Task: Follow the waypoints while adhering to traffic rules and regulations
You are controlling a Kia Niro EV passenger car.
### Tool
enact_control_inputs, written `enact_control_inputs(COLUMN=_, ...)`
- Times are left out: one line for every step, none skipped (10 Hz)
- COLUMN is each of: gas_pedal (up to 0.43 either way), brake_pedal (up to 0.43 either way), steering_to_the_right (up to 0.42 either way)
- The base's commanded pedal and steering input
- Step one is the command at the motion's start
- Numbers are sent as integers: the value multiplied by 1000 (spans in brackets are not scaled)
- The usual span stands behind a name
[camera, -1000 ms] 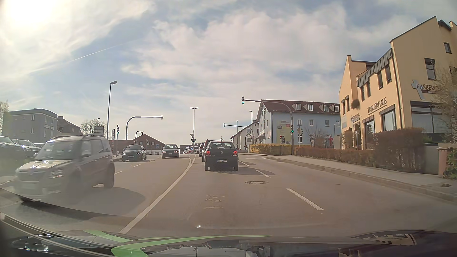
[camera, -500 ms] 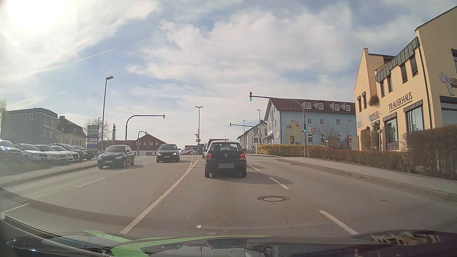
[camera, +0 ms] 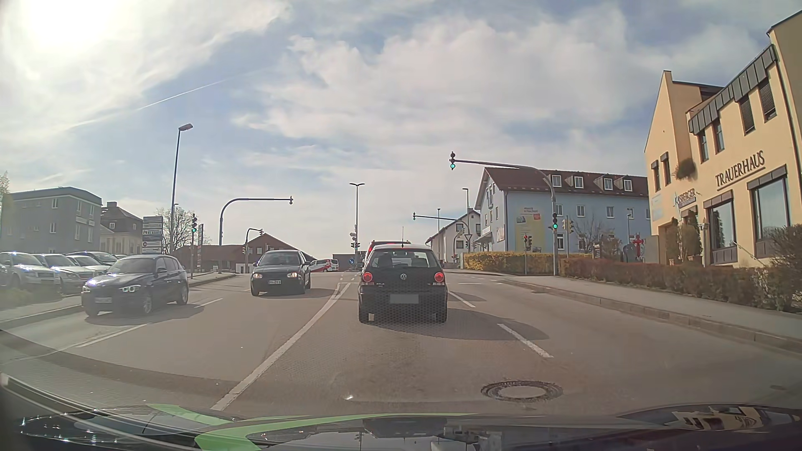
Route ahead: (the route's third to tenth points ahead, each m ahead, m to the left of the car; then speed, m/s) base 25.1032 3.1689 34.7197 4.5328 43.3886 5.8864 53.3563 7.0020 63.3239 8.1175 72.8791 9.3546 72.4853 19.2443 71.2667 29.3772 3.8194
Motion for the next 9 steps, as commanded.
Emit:
enact_control_inputs(gas_pedal=0, brake_pedal=213, steering_to_the_right=-39)
enact_control_inputs(gas_pedal=0, brake_pedal=201, steering_to_the_right=-39)
enact_control_inputs(gas_pedal=0, brake_pedal=183, steering_to_the_right=-39)
enact_control_inputs(gas_pedal=0, brake_pedal=183, steering_to_the_right=-38)
enact_control_inputs(gas_pedal=0, brake_pedal=183, steering_to_the_right=-35)
enact_control_inputs(gas_pedal=0, brake_pedal=165, steering_to_the_right=-33)
enact_control_inputs(gas_pedal=0, brake_pedal=171, steering_to_the_right=-33)
enact_control_inputs(gas_pedal=0, brake_pedal=201, steering_to_the_right=-32)
enact_control_inputs(gas_pedal=0, brake_pedal=220, steering_to_the_right=-32)
